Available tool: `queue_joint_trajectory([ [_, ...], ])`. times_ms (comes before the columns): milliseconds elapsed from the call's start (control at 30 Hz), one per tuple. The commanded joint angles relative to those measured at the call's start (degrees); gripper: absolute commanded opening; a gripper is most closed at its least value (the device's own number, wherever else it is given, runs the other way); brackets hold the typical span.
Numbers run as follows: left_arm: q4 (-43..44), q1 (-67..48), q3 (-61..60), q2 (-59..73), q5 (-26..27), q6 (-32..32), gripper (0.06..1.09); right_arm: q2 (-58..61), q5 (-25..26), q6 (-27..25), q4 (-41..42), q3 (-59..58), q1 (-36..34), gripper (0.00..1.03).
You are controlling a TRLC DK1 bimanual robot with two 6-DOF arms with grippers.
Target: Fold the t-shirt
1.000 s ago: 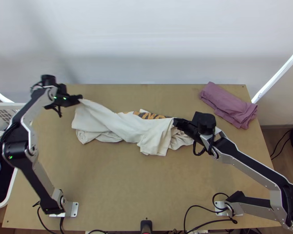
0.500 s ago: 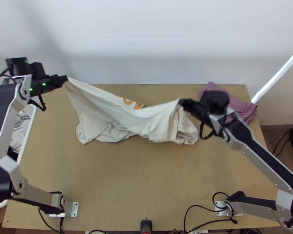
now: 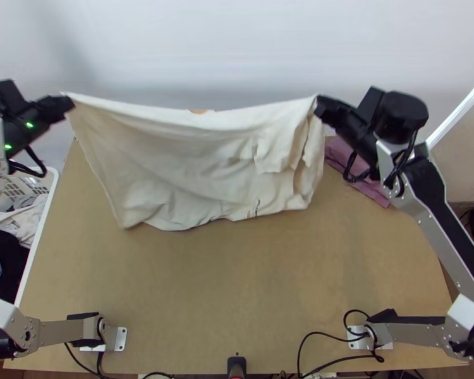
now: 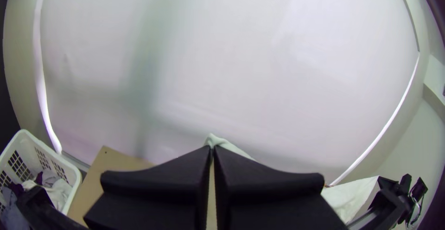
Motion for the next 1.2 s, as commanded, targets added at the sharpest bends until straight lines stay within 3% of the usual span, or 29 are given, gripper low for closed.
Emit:
queue_joint_trajectory([
  [0,2.1,0.4,5.8,-1.6,-0.4,-2.6,0.09,1.8,0.6,-2.5,1.0,7.6,-0.8,0.03],
  [400,5.6,-0.3,13.2,-6.7,-2.2,-3.8,0.09,1.4,1.3,-7.6,0.8,23.4,-4.6,0.03],
  [667,6.2,-0.5,12.7,-16.7,-2.2,-5.3,0.09,-11.8,0.8,-10.5,-3.5,21.4,-4.0,0.03],
  [933,6.5,0.1,7.2,-29.9,-2.2,-5.8,0.09,-27.8,0.8,-9.8,-7.2,15.7,-1.9,0.03],
  [1167,3.8,-0.1,1.1,-39.5,0.7,-6.8,0.09,-37.5,0.7,-9.4,-12.5,11.4,-3.1,0.03],
])
